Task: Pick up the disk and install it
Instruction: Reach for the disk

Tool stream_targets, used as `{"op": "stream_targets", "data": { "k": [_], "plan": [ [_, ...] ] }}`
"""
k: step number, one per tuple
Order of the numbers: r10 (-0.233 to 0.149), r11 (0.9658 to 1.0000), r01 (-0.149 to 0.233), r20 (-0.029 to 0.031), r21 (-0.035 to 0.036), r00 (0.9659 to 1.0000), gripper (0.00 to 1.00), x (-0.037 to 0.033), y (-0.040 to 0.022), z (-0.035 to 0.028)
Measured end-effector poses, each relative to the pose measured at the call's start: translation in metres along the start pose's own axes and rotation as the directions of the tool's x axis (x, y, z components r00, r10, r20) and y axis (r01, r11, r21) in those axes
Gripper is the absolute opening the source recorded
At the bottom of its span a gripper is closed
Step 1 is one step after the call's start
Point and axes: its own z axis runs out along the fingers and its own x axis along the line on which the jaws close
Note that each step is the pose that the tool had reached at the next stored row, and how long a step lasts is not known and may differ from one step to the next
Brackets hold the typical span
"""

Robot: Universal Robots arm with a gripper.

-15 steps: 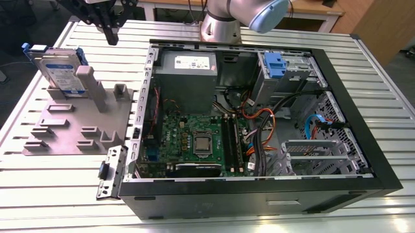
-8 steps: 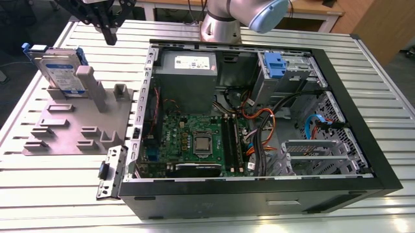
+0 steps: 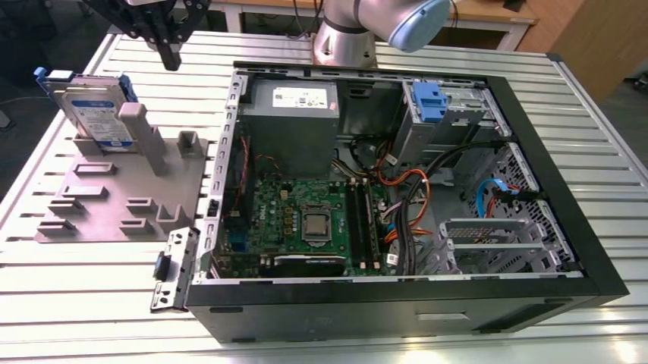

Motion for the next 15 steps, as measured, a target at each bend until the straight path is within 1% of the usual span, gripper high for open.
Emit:
{"op": "stream_targets", "data": {
  "k": [15],
  "plan": [
    [0.0,1.0,0.0,0.0,0.0,1.0,0.11,0.004,-0.0003,0.0001]
  ]
}}
